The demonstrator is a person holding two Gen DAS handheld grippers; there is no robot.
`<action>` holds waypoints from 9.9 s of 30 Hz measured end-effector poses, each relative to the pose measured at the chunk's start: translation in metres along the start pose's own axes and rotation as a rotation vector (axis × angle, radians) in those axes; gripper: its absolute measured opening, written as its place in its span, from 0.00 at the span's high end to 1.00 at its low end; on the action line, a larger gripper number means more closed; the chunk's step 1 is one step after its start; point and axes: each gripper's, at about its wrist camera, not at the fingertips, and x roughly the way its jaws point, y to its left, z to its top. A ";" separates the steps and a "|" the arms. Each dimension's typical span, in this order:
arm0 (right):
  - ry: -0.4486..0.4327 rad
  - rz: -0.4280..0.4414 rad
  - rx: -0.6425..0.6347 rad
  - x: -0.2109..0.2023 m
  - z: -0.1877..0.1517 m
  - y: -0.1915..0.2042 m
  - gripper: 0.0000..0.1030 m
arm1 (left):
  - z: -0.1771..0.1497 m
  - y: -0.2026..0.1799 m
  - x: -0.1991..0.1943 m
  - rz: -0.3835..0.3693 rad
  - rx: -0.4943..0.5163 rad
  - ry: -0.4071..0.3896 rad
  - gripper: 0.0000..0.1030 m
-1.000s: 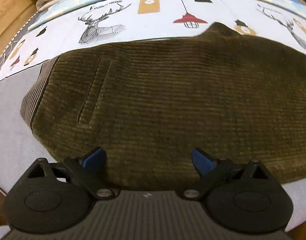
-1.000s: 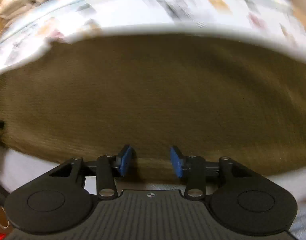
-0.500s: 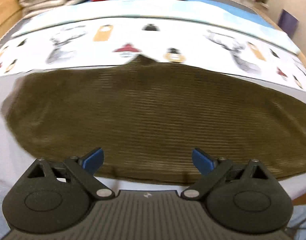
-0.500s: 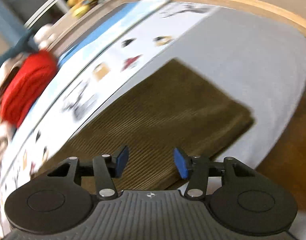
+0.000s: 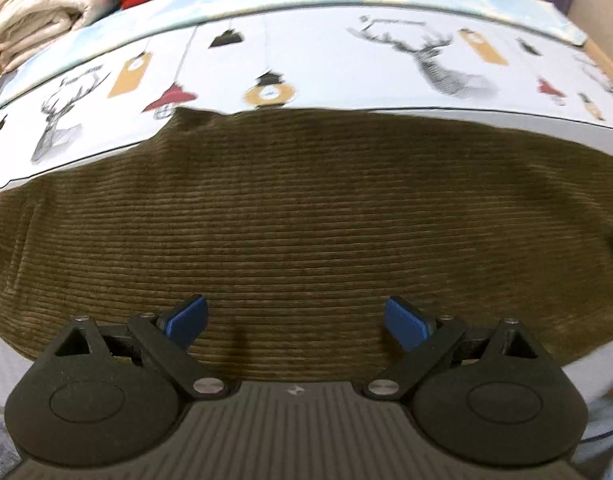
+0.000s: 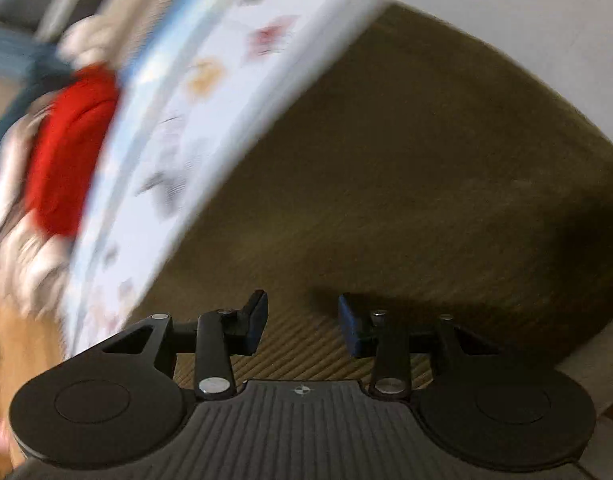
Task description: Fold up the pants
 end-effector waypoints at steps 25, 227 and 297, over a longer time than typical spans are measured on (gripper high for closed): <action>-0.243 -0.077 -0.037 0.022 0.087 0.022 0.68 | 0.022 0.014 0.024 0.030 -0.070 0.002 0.05; 0.098 -0.139 -1.316 0.069 -0.257 0.196 0.66 | -0.046 0.102 0.027 0.073 0.013 -0.127 0.00; -0.061 -0.023 -0.669 -0.016 -0.201 0.147 0.27 | -0.008 0.307 -0.080 -0.070 -0.815 -0.371 0.80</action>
